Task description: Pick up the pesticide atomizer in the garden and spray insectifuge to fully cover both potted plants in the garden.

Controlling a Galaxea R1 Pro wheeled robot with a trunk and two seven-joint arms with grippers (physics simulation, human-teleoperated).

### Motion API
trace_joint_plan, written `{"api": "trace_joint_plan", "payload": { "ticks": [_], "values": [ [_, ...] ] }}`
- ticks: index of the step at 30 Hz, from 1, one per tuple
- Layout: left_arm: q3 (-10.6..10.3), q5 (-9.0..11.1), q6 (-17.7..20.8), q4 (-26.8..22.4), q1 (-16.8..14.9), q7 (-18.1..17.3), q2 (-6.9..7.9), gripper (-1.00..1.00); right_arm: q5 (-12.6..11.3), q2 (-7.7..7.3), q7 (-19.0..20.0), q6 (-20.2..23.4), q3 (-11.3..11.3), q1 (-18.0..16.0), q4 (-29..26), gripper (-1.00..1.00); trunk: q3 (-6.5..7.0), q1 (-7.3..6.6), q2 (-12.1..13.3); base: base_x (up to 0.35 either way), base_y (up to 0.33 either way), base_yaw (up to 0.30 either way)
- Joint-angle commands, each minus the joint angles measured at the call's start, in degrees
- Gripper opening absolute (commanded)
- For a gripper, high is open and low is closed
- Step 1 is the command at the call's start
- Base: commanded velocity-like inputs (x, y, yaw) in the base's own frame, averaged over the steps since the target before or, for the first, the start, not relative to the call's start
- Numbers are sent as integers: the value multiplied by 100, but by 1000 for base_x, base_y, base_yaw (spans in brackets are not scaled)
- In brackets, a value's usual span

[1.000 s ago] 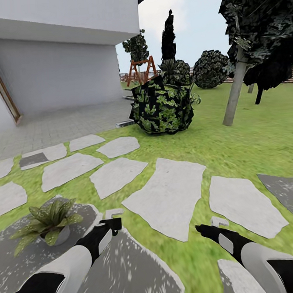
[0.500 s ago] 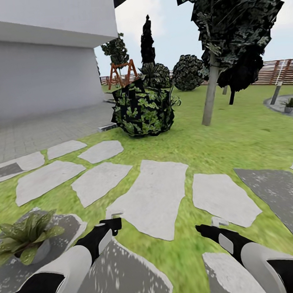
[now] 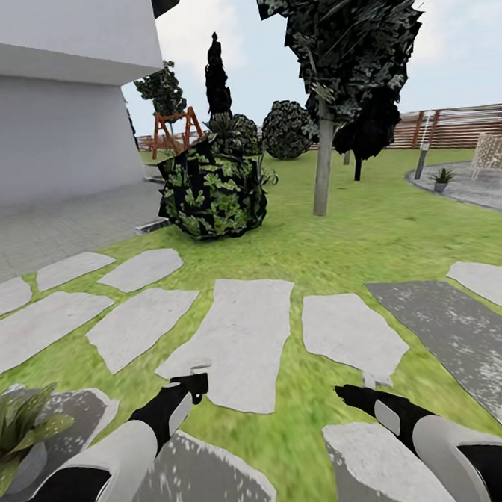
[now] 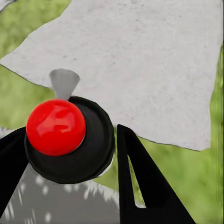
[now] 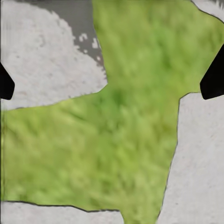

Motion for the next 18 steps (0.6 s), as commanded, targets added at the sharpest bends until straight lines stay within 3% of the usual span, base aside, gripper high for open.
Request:
{"api": "trace_joint_plan", "payload": {
  "ticks": [1, 18],
  "values": [
    [-50, 59, 32, -12, 0, 34, 2, -100, -28, -1, 20, 27, -20, -1, -6, 100, -1, -1, -2, 0, 0, -276],
    [-50, 59, 32, -13, 0, 38, 15, -100, -28, -1, 20, 27, -20, -1, -6, 100, 66, -1, -2, 34, 0, -276]
  ]
}}
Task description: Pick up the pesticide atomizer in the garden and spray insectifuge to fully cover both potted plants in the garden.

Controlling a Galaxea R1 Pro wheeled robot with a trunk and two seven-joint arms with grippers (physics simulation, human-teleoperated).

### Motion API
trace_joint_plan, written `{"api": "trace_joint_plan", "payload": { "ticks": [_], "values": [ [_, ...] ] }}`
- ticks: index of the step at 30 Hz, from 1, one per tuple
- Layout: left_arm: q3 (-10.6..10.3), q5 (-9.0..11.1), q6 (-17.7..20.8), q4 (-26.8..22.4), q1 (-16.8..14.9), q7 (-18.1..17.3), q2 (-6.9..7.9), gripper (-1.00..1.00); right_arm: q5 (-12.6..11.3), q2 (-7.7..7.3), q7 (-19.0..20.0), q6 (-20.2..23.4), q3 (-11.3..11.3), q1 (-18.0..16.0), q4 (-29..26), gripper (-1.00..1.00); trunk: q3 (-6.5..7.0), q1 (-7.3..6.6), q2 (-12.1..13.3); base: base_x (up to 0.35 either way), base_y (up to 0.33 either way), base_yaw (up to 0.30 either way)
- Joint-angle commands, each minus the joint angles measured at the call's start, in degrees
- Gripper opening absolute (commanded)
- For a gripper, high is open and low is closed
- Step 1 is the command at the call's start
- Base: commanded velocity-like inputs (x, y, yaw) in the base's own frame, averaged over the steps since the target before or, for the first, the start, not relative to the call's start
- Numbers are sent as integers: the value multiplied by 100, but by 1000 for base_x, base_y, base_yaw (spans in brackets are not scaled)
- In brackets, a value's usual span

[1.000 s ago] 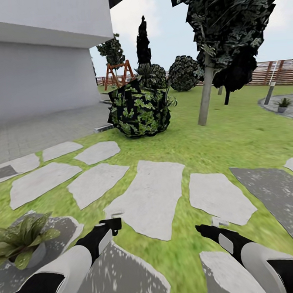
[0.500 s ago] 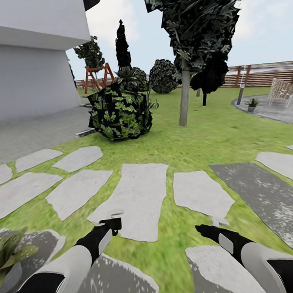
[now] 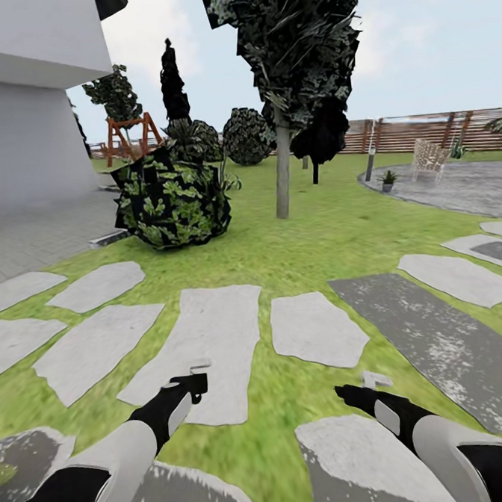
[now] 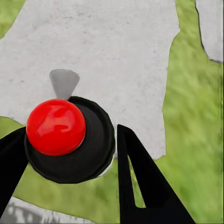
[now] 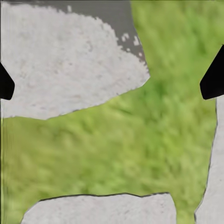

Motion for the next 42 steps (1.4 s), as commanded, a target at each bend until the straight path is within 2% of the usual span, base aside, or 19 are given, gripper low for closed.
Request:
{"api": "trace_joint_plan", "payload": {
  "ticks": [1, 10, 19, 42],
  "values": [
    [-51, 59, 32, -13, 0, 33, 0, -100, -28, -1, 20, 27, -20, -2, -6, 100, -1, -1, -2, 3, 0, -276],
    [-51, 59, 32, -12, 0, 32, -2, -100, -28, -1, 20, 27, -20, -2, -6, 100, 39, -1, -2, 95, 0, -268],
    [-51, 59, 32, -13, 0, 31, -2, -100, -28, -1, 20, 27, -20, -2, -6, 100, 46, -1, -2, 329, 0, -94],
    [-51, 59, 32, -13, 0, 31, -2, -100, -28, -1, 20, 27, -20, 2, -6, 100, 46, -1, -2, 338, 0, -271]
  ]
}}
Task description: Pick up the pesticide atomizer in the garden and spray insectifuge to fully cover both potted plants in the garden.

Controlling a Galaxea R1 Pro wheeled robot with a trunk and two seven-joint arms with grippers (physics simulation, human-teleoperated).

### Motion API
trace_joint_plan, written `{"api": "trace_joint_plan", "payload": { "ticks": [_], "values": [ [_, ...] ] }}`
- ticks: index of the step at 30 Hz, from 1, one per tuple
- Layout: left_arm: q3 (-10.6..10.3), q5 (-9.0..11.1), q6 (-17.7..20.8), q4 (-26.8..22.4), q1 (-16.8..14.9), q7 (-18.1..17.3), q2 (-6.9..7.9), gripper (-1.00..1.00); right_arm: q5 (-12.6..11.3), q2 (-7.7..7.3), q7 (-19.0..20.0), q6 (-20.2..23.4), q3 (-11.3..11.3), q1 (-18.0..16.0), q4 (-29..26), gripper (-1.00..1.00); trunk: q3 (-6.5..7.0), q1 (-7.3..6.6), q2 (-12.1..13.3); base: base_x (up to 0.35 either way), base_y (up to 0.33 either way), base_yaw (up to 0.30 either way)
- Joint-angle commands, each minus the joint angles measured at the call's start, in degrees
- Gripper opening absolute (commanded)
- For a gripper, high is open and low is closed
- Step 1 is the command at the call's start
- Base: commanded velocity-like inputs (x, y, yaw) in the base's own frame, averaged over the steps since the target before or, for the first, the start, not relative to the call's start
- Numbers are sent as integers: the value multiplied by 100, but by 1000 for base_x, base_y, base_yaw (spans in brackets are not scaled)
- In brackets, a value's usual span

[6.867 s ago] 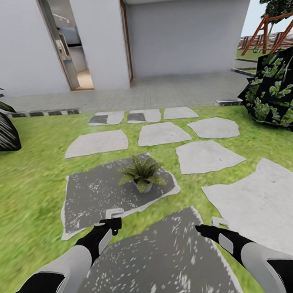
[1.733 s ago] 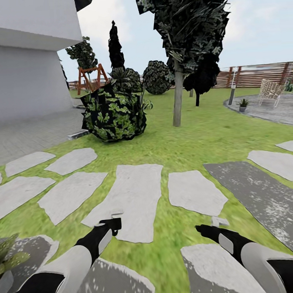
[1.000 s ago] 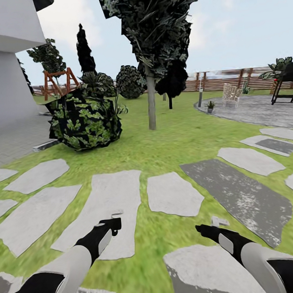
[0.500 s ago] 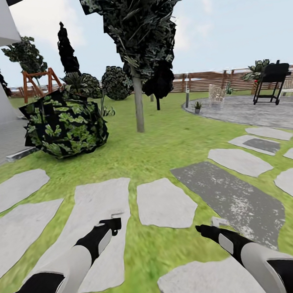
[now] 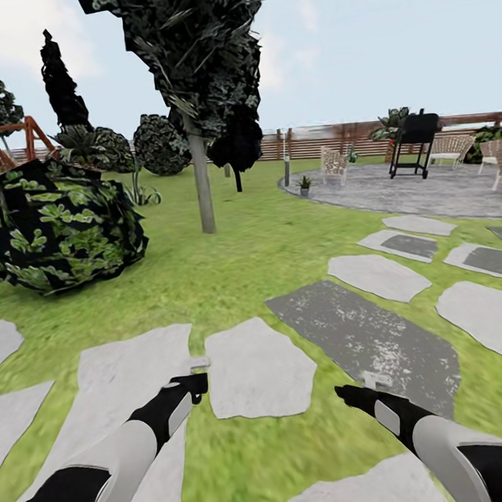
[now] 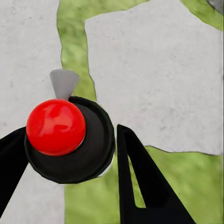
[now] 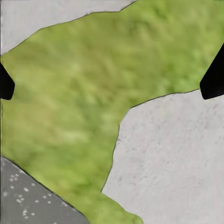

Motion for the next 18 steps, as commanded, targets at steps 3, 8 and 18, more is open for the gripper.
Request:
{"api": "trace_joint_plan", "payload": {
  "ticks": [3, 8, 18],
  "values": [
    [-50, 58, 32, -13, 0, 35, 2, -100, -28, -1, 20, 27, -20, 1, -6, 100, -5, 2, -2, 338, 0, -276],
    [-50, 58, 32, -11, 0, 35, 2, -100, -28, -1, 20, 27, -20, 3, -6, 100, -5, 2, -2, 338, -10, -276],
    [-50, 58, 32, -11, 0, 35, 3, -100, -28, -1, 20, 27, -20, 1, -6, 100, -5, 2, -2, 320, -137, -276]
  ]
}}
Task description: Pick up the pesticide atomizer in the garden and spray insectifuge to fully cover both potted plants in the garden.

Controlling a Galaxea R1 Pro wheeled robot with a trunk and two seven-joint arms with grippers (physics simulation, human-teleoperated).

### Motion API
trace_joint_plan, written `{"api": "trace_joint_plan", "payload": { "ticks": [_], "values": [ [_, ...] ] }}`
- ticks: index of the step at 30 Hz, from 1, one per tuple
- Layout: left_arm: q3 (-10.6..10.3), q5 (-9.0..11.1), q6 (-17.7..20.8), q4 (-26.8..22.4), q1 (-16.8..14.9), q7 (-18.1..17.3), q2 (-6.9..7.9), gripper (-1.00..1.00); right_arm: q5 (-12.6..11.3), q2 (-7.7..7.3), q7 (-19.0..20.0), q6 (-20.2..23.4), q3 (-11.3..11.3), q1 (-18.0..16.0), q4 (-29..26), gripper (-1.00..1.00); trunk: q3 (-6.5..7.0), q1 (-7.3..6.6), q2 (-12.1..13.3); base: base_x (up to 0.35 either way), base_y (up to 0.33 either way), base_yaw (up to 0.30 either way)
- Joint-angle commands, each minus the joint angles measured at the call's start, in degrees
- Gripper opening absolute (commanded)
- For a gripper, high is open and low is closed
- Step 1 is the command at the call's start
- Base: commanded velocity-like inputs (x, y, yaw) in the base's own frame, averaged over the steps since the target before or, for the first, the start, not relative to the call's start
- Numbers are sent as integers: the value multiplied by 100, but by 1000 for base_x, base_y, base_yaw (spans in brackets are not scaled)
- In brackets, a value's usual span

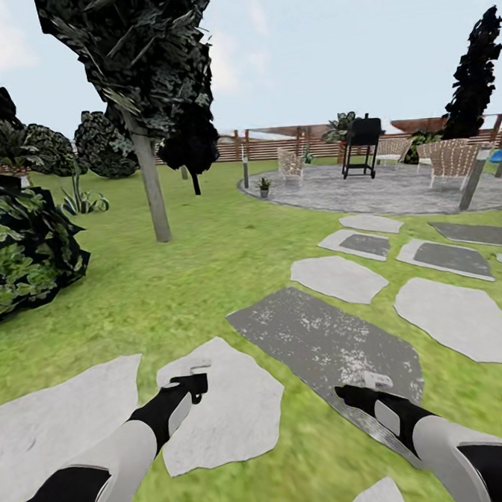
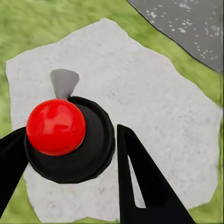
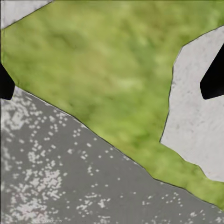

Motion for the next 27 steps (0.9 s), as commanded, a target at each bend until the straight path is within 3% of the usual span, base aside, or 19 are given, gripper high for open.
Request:
{"api": "trace_joint_plan", "payload": {
  "ticks": [1, 21, 27],
  "values": [
    [-50, 58, 31, -13, -1, 36, 3, -100, -29, -2, 21, 27, -20, 1, -7, 100, -5, 2, -2, 309, -168, -276],
    [-50, 58, 31, -13, -1, 36, 18, -100, -29, -2, 21, 27, -20, 2, -7, 100, -5, 2, -2, 308, -160, -273],
    [-50, 58, 31, -14, -1, 36, 19, -100, -29, -2, 21, 27, -20, 2, -7, 100, -5, 2, -2, 320, -57, -54]
  ]
}}
